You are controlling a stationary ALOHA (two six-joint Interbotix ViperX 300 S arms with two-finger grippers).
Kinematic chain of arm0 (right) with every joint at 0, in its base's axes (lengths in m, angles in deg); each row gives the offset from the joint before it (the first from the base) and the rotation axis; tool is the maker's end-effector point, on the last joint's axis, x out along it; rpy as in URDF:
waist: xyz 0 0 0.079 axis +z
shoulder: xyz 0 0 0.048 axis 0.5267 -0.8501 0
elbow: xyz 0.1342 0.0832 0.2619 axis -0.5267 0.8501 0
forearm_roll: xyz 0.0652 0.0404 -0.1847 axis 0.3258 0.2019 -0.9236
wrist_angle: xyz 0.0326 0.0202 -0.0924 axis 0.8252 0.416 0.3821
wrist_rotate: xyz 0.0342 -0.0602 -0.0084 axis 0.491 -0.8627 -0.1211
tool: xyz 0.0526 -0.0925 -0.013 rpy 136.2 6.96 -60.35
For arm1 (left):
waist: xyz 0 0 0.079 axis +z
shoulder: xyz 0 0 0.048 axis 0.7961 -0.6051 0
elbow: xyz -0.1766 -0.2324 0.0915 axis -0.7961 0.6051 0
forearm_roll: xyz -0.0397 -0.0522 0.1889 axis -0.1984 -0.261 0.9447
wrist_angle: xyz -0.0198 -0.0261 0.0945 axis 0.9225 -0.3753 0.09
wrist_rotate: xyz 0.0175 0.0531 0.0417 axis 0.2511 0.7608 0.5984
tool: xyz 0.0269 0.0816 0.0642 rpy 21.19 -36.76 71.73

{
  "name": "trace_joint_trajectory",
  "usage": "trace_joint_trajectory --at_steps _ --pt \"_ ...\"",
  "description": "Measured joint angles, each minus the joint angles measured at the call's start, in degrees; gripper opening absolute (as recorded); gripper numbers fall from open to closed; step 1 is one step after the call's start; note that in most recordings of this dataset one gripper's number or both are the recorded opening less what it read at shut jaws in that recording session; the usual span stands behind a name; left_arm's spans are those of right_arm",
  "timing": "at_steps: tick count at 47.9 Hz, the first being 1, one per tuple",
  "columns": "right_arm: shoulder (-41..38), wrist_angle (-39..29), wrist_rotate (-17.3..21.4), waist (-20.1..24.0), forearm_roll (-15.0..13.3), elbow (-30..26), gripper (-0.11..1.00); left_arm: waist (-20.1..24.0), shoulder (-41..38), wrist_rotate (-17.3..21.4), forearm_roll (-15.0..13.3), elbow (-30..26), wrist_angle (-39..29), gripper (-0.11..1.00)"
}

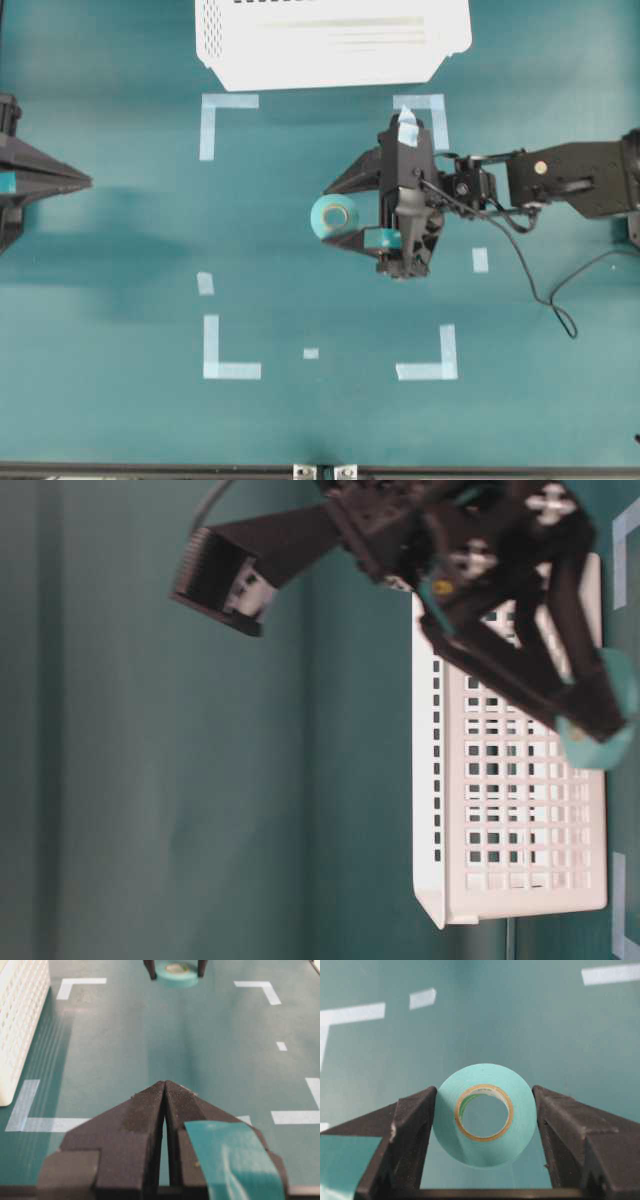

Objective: Put the tape in the middle into the white basket.
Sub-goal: 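Lift the tape roll and carry it toward the white basket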

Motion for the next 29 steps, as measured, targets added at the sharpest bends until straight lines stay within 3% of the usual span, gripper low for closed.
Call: trace_joint_trajectory --at_steps 18,29 --pt "8.9 -4.7 0.0 0.0 0.0 0.1 0.67 0.0 0.1 0.0 0.0 0.0 -0.1 -0.11" --pt "10.1 -5.7 0.0 0.0 0.0 0.2 0.67 0.0 0.4 0.0 0.1 0.0 -0.1 -0.11"
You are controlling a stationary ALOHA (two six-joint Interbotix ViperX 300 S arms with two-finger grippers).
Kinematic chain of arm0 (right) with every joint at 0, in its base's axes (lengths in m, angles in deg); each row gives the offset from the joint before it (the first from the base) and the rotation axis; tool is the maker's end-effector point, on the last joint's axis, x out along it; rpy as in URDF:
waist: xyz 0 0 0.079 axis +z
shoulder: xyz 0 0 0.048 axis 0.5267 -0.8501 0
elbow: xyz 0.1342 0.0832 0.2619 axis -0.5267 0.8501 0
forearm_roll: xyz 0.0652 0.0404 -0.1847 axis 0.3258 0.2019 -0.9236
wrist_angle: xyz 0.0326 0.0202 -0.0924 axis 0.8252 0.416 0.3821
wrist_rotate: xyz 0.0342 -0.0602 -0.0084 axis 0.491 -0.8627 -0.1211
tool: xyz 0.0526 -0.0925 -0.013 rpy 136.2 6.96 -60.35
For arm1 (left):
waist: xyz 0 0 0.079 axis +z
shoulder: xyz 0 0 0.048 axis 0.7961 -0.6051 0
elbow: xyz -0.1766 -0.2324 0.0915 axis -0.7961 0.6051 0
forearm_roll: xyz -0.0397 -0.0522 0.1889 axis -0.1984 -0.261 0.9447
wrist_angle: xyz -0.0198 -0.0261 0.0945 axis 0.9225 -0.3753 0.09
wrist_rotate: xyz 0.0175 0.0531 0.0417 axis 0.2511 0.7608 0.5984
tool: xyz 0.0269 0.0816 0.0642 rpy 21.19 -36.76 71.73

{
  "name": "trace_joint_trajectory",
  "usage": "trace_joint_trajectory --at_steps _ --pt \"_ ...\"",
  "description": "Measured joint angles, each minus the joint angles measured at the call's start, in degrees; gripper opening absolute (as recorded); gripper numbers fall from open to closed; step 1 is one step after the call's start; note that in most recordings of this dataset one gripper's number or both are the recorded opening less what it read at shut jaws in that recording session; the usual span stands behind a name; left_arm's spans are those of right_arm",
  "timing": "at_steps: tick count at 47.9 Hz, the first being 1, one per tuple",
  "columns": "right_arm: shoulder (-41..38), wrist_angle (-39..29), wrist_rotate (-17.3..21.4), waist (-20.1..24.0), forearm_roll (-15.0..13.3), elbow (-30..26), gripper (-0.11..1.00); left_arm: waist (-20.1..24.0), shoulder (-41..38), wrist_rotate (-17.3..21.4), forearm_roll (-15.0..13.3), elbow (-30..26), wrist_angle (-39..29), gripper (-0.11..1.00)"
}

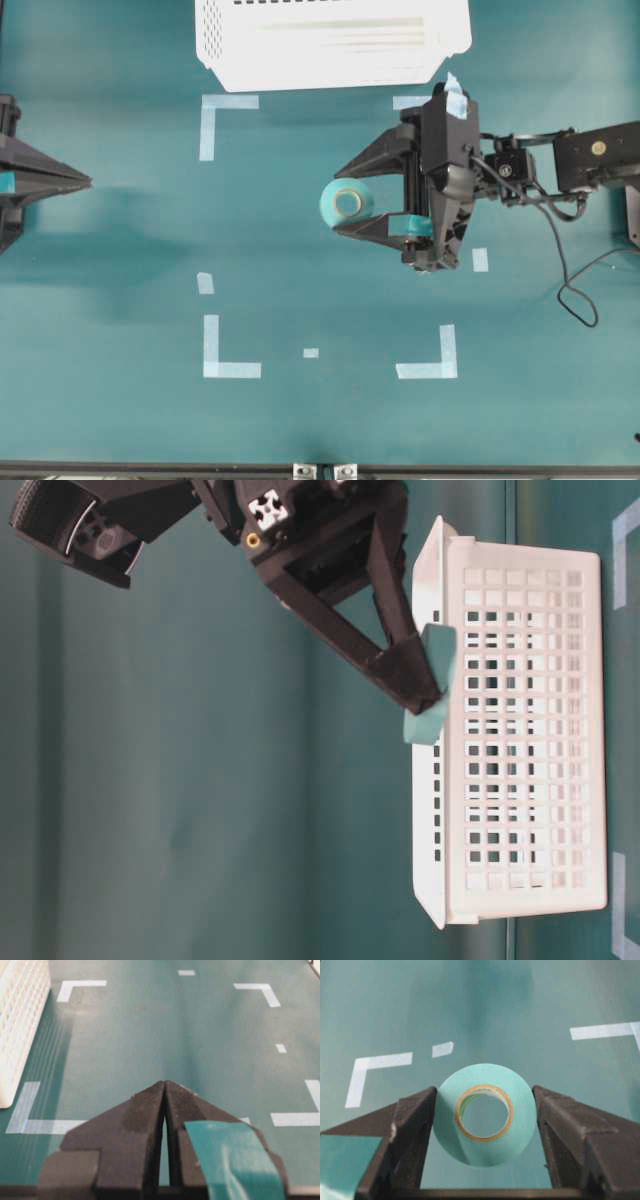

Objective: Put the tape in the middle into the white basket.
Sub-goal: 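Lift the tape roll and carry it toward the white basket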

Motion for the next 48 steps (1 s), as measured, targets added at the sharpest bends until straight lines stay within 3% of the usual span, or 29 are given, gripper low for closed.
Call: trace_joint_trajectory --at_steps 20,48 --pt "0.0 -0.1 -0.4 -1.7 0.0 0.1 0.67 0.0 0.0 0.0 -0.1 0.0 0.1 -0.11" --pt "1.0 -2.0 -0.7 -13.8 -3.5 0.1 0.67 0.0 0.1 0.0 -0.1 0.0 0.0 -0.11"
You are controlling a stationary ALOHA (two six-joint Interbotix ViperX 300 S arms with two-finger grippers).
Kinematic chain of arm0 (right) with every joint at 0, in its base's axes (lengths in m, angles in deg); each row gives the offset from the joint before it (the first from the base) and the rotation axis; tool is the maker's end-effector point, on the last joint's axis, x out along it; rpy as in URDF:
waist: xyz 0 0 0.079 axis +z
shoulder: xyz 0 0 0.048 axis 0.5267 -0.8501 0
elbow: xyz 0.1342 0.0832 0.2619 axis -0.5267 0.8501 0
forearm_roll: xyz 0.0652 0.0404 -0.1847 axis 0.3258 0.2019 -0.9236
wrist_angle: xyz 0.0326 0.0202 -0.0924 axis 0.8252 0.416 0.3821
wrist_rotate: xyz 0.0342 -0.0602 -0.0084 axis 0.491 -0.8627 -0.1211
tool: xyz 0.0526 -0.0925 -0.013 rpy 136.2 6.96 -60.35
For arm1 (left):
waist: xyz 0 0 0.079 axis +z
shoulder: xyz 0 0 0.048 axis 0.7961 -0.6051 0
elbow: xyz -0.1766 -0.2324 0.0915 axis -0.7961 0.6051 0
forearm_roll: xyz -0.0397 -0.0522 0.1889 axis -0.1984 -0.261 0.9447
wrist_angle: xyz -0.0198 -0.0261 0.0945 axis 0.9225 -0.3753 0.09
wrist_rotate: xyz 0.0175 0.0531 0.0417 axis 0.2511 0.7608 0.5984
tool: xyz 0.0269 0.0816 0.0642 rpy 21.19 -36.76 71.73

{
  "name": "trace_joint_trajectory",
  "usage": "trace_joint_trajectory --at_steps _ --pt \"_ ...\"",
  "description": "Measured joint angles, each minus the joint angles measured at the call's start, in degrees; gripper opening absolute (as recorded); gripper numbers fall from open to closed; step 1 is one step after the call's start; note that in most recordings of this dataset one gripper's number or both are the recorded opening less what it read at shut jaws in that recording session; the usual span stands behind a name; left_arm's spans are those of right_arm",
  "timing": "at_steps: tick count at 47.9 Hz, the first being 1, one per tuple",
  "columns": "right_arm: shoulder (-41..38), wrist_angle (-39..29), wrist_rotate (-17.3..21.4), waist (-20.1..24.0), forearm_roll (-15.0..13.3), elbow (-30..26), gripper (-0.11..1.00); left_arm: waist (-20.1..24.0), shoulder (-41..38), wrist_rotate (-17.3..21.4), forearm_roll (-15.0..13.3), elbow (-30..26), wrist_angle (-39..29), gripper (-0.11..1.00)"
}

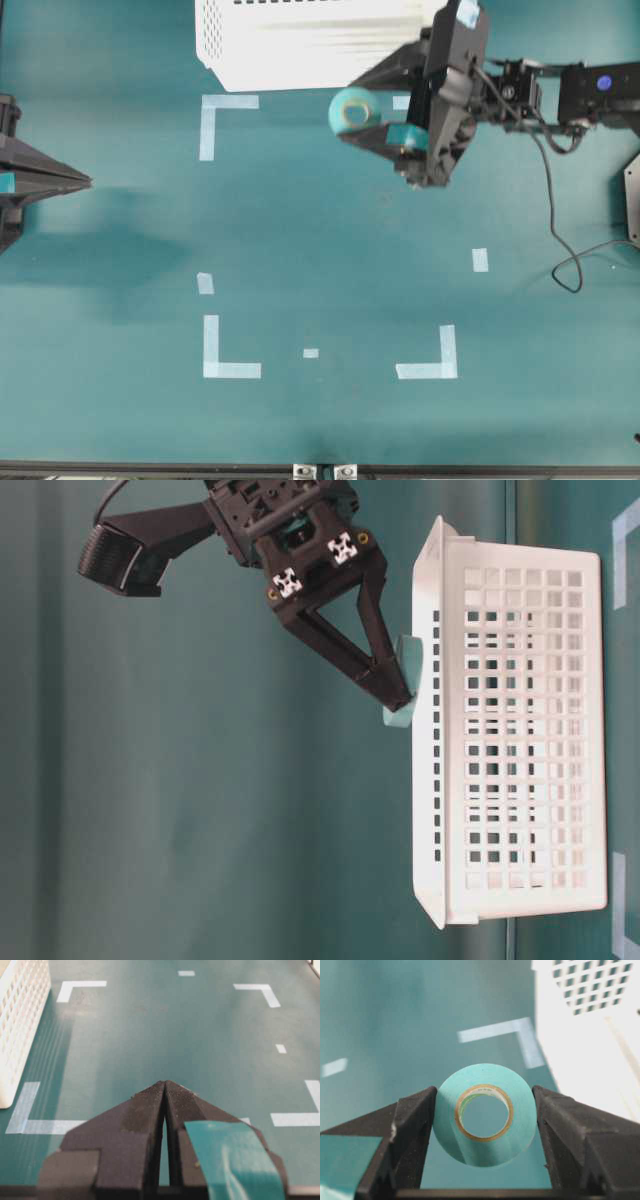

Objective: Put the tape in the middle into the white basket.
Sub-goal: 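Lift the tape roll and carry it toward the white basket, then lower the tape roll into the basket and open the right gripper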

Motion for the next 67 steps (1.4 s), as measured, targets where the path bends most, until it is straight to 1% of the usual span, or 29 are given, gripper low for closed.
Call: trace_joint_trajectory --at_steps 5,12,21,34,51,67 --pt "0.0 0.0 0.0 -2.7 -0.9 0.0 0.67 0.0 0.0 0.0 0.0 0.0 0.0 -0.11" --pt "0.0 0.0 0.0 -5.5 -1.3 0.0 0.67 0.0 -0.1 0.0 0.0 0.0 0.0 -0.11" --pt "0.0 0.0 0.0 -9.6 -2.5 0.0 0.67 0.0 0.0 0.0 0.0 0.0 0.0 -0.11" --pt "0.0 0.0 0.0 -13.4 -2.7 0.0 0.67 0.0 0.0 0.0 0.0 0.0 0.0 -0.11" --pt "-1.4 0.0 -0.2 -16.3 -2.7 -0.1 0.67 0.0 0.0 0.0 0.0 0.0 0.0 -0.11" --pt "-2.6 0.0 -0.2 -17.0 -2.7 -1.0 0.67 0.0 0.0 0.0 0.0 0.0 0.1 -0.11"
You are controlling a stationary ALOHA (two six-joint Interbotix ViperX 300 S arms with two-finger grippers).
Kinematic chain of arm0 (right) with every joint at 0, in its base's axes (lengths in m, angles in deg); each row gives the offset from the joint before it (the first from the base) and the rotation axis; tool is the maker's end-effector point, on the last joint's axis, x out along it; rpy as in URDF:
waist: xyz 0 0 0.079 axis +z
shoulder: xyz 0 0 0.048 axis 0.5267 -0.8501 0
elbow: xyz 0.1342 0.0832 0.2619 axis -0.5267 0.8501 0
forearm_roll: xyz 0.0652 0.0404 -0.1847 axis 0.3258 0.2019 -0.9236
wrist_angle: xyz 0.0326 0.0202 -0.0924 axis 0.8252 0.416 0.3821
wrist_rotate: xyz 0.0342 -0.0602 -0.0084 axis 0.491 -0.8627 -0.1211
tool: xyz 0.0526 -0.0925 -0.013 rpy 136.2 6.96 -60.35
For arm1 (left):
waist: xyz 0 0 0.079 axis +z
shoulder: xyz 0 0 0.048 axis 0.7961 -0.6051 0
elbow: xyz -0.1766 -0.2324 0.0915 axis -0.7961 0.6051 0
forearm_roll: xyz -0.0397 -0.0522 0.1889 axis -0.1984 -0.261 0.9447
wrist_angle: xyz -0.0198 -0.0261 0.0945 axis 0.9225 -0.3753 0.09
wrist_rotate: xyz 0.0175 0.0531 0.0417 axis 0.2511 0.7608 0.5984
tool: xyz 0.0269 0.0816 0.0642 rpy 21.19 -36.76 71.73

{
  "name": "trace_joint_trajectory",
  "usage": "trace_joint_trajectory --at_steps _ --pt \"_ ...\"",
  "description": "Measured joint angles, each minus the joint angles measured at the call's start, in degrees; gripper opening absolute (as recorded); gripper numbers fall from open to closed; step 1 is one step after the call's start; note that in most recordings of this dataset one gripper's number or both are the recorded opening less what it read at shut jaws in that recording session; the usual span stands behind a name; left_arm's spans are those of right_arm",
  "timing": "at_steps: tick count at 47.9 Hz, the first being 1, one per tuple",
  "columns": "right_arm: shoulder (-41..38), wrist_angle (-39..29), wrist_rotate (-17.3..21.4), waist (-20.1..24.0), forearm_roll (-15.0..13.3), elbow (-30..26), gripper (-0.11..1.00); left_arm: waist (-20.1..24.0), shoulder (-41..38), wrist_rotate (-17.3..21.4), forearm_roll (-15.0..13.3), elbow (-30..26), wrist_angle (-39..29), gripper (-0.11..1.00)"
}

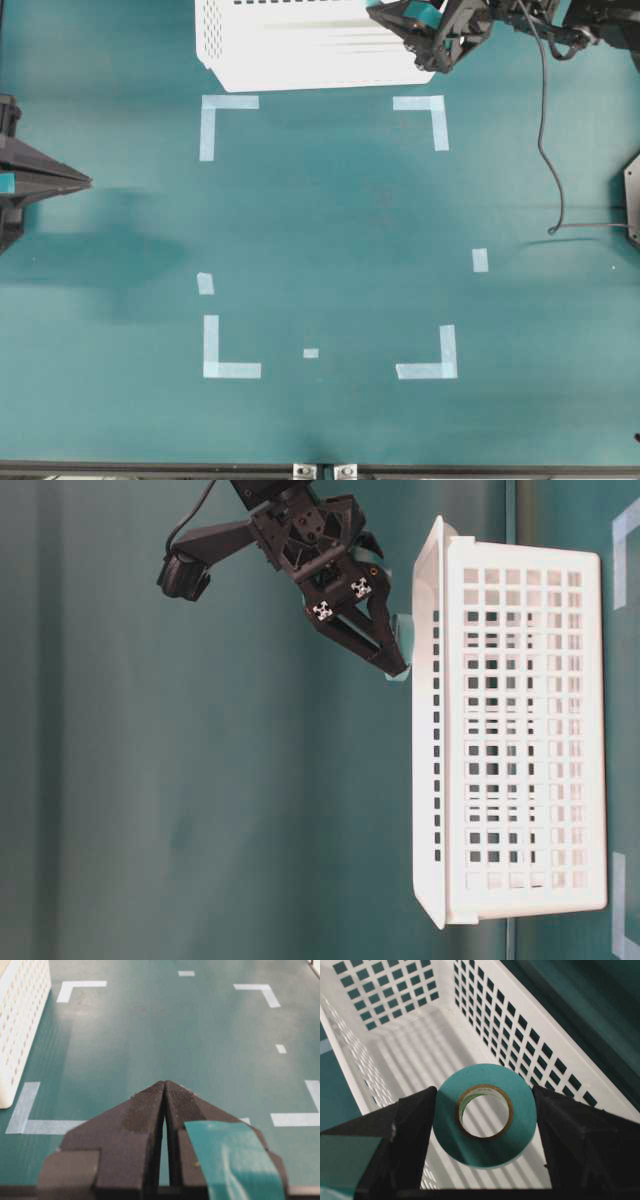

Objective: Put the tape in the middle into the white basket.
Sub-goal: 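Lower the tape roll into the basket and open the right gripper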

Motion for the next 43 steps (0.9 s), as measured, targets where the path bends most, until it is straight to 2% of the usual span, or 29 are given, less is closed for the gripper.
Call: trace_joint_trajectory --at_steps 9,20,31,33,38,43 --pt "0.0 0.0 -0.1 -0.1 -0.1 0.0 0.67 0.0 -0.1 0.0 0.0 0.0 -0.1 -0.11" --pt "0.0 0.0 -0.1 -0.1 -2.0 0.1 0.67 0.0 -0.1 0.0 0.0 0.1 -0.1 -0.11" --pt "0.0 0.0 -0.1 -0.1 -2.5 0.0 0.68 0.0 0.0 0.0 0.0 0.1 0.0 -0.11" --pt "0.0 0.0 -0.1 -0.1 -2.5 0.0 0.72 0.0 -0.1 0.0 0.0 0.1 0.0 -0.11" --pt "0.0 0.0 -0.2 -0.3 -2.8 0.0 0.95 -0.1 0.0 0.0 0.0 0.1 0.0 -0.11" --pt "0.0 0.0 -0.2 -0.3 -3.3 0.1 1.0 0.0 0.0 0.0 0.0 0.1 -0.1 -0.11"
